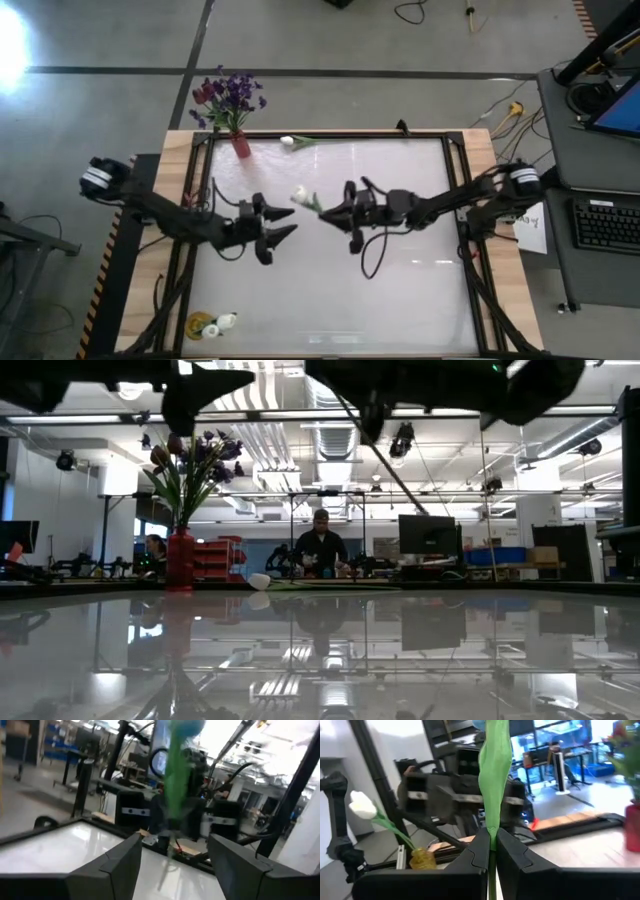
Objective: Sort flowers into vase by color
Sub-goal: Put the right white flower into the yellow vase
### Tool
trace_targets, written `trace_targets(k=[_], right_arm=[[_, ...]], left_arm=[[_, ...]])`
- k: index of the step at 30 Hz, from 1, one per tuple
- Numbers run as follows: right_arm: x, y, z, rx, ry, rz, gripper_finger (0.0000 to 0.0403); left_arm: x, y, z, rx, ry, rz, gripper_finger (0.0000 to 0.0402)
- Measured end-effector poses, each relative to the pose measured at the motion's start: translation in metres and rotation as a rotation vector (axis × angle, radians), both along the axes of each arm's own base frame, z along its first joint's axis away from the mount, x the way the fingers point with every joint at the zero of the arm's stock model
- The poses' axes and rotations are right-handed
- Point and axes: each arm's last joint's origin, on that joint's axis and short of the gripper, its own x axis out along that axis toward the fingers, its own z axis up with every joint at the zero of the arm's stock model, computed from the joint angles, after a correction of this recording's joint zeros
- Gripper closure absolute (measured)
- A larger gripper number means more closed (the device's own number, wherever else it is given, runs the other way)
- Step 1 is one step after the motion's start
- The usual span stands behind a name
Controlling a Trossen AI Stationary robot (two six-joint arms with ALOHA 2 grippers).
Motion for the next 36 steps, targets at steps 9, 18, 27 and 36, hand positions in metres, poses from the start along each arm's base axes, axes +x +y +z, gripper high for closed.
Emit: trace_targets(k=[9,18,27,36], right_arm=[[0.036,0.01,0.021,-0.082,0.019,0.043,0.039],[0.039,0.021,0.036,-0.144,0.054,0.034,0.039],[0.043,0.026,0.052,-0.167,0.005,0.026,0.039],[0.044,0.025,0.046,-0.153,0.044,-0.012,0.039]], left_arm=[[0.026,-0.008,0.008,0.166,-0.025,0.021,0.0203],[0.016,-0.004,0.038,0.206,-0.113,0.052,0.0222],[0.016,-0.006,0.035,0.263,-0.097,0.012,0.0271],[0.016,-0.007,0.037,0.302,-0.108,-0.022,0.0392]])
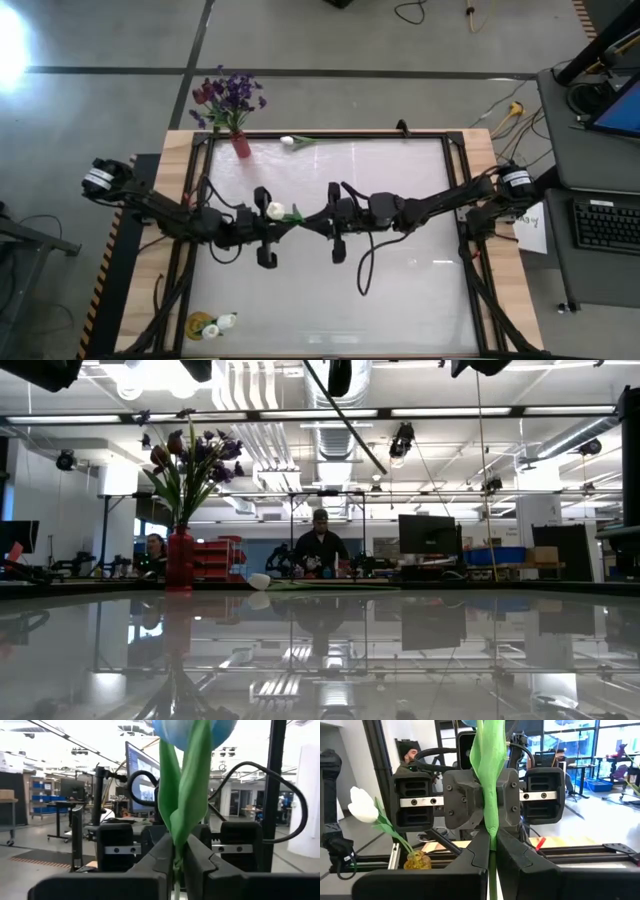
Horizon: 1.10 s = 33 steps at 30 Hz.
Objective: Sort flowers into vase by color
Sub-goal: Put the right white flower into the yellow vase
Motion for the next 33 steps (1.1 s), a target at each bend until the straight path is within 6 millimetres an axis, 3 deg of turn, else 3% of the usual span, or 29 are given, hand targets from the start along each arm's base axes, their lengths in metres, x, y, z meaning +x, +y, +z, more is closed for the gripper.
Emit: trace_targets(k=[5,11,14,18,22,25,30,33], right_arm=[[0.0,0.001,-0.002,0.0,0.022,0.033,0.0363],[0.006,0.002,-0.001,-0.01,0.199,0.043,0.0264],[0.009,0.004,0.011,-0.029,0.251,0.049,0.0218],[0.008,0.014,0.035,-0.095,0.263,0.077,0.018],[0.007,0.024,0.052,-0.135,0.25,0.101,0.016],[0.006,0.029,0.056,-0.149,0.252,0.052,0.0153],[0.004,0.029,0.048,-0.153,0.328,-0.066,0.0155],[0.003,0.027,0.043,-0.11,0.368,-0.103,0.0159]], left_arm=[[0.0,0.0,0.0,-0.003,0.011,0.006,0.0398],[-0.009,0.002,0.012,0.031,0.03,-0.045,0.0401],[-0.023,0.008,0.035,0.05,0.167,-0.065,0.0401],[-0.051,0.019,0.066,0.078,0.505,-0.071,0.0401],[-0.084,0.032,0.104,0.06,0.686,-0.074,0.0401],[-0.102,0.035,0.12,0.018,0.78,-0.173,0.0401],[-0.11,0.019,0.126,-0.037,0.773,-0.52,0.0402],[-0.112,0.005,0.115,-0.024,0.81,-0.641,0.0402]])
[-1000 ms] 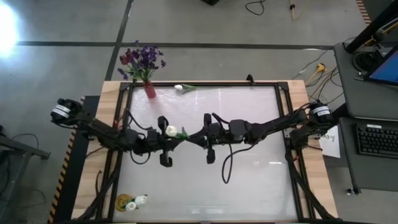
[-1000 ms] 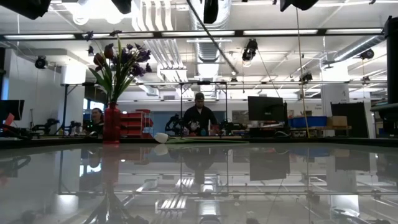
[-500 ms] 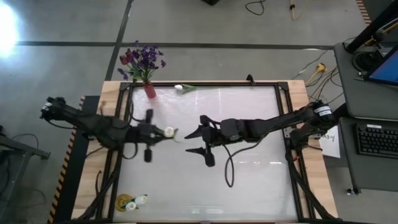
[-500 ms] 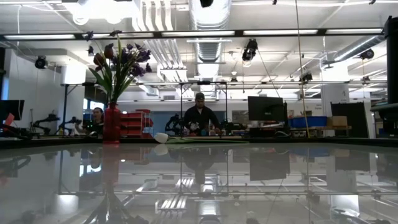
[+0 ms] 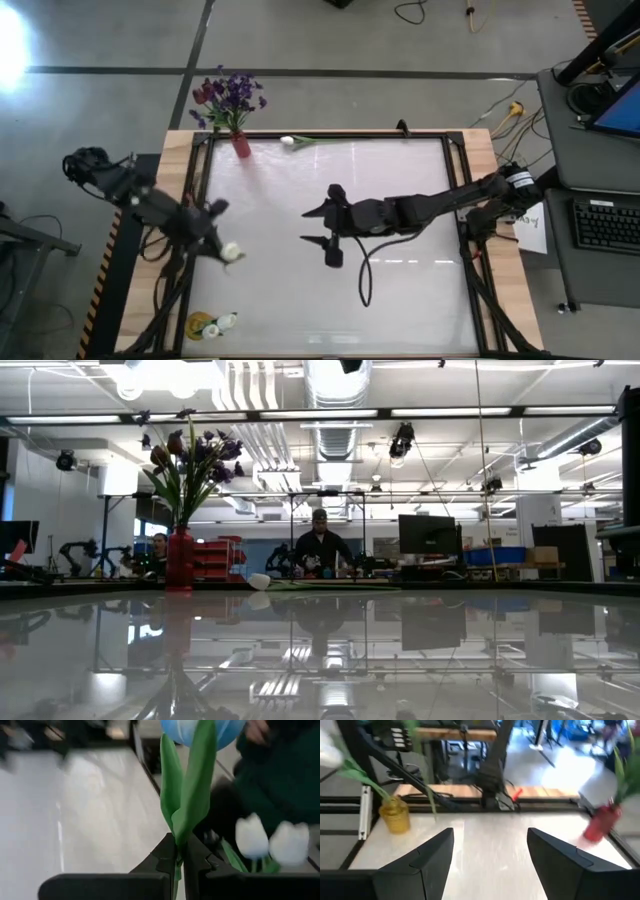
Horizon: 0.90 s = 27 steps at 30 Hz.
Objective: Sort flowers into vase by color
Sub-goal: Put the right white flower into the yellow vase
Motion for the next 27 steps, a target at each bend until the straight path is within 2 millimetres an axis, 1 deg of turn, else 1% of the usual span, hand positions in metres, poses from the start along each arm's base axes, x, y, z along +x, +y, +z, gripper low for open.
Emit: trace_targets(k=[3,6,9,13,15,18,22,27], right_arm=[[0.0,-0.001,-0.002,0.025,0.012,-0.028,0.0161],[-0.001,0.0,-0.001,0.038,0.005,-0.04,0.0159],[-0.001,0.0,-0.001,0.055,0.004,-0.045,0.0159],[0.0,-0.001,0.0,0.058,-0.008,-0.047,0.0163],[0.0,-0.001,0.0,0.059,-0.012,-0.048,0.0165],[0.0,-0.001,0.002,0.062,-0.025,-0.048,0.0165],[0.001,-0.001,0.002,0.063,-0.032,-0.048,0.0165],[0.0,0.0,0.002,0.063,-0.032,-0.046,0.0165]], left_arm=[[-0.003,-0.012,-0.015,-0.018,0.065,-0.031,0.0402],[-0.008,-0.026,-0.023,-0.077,0.059,-0.072,0.0402],[-0.018,-0.039,-0.022,-0.105,0.048,-0.13,0.0402],[-0.04,-0.047,-0.017,-0.182,0.064,-0.154,0.0402],[-0.051,-0.049,-0.014,-0.216,0.063,-0.151,0.0402],[-0.062,-0.051,-0.012,-0.235,0.031,-0.103,0.0401],[-0.068,-0.056,-0.01,-0.236,-0.024,-0.066,0.0401],[-0.065,-0.065,-0.014,-0.213,-0.019,-0.059,0.0401]])
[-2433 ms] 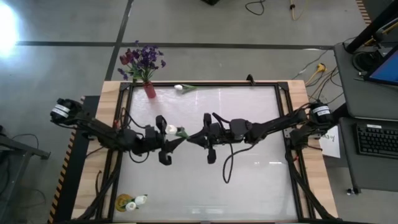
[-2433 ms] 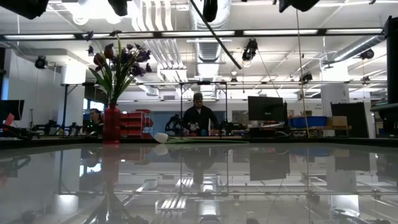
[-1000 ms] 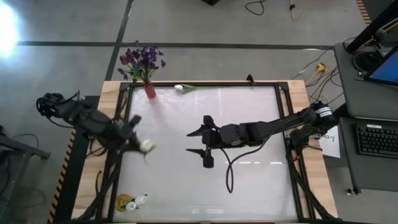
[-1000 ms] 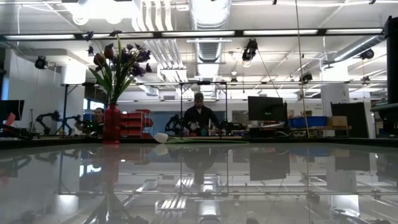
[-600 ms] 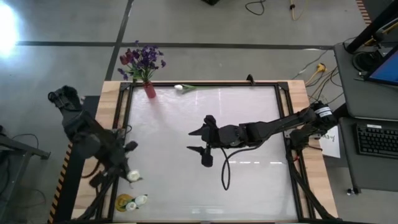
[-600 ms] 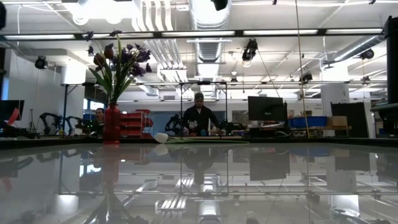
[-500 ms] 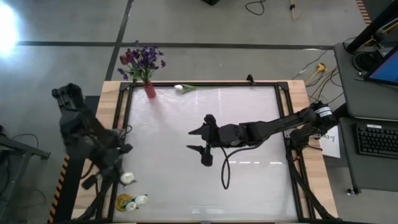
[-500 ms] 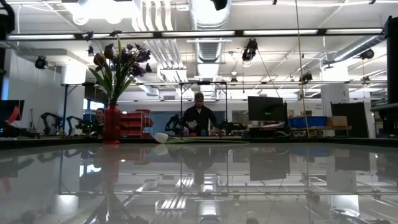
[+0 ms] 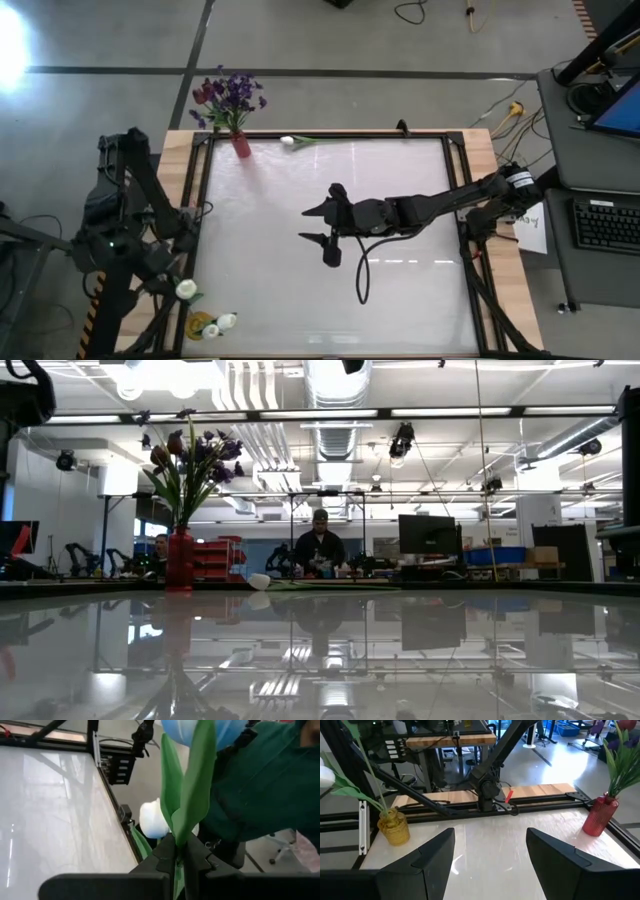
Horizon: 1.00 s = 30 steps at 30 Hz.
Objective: Sort flowers into vase by color
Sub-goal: Put the right white flower into the yellow vase
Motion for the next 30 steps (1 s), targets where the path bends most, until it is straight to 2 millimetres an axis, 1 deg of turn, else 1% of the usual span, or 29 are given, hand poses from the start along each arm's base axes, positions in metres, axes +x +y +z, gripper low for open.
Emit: trace_targets(k=[6,8,12,17,21,27,30], right_arm=[[0.0,0.0,0.0,0.0,0.0,0.0,0.0165],[0.0,0.0,0.0,0.0,0.0,0.0,0.0165],[0.0,0.0,0.0,0.007,0.0,-0.001,0.0165],[0.0,0.002,0.0,0.015,-0.001,0.001,0.0165],[0.0,0.002,0.0,0.017,-0.001,0.003,0.0165],[0.0,0.002,0.0,-0.008,0.003,0.018,0.0165],[0.0,0.002,0.0,-0.021,0.004,0.02,0.0165]], left_arm=[[0.002,-0.011,-0.006,0.012,0.052,-0.033,0.0401],[0.002,-0.011,-0.007,-0.005,0.077,-0.031,0.0401],[0.002,-0.009,-0.013,0.018,0.132,-0.003,0.0401],[0.004,-0.015,-0.017,0.055,0.133,0.003,0.0401],[0.007,-0.022,-0.021,0.081,0.125,0.043,0.0401],[0.011,-0.032,-0.029,0.042,0.201,0.091,0.0401],[0.011,-0.034,-0.03,0.02,0.228,0.11,0.0388]])
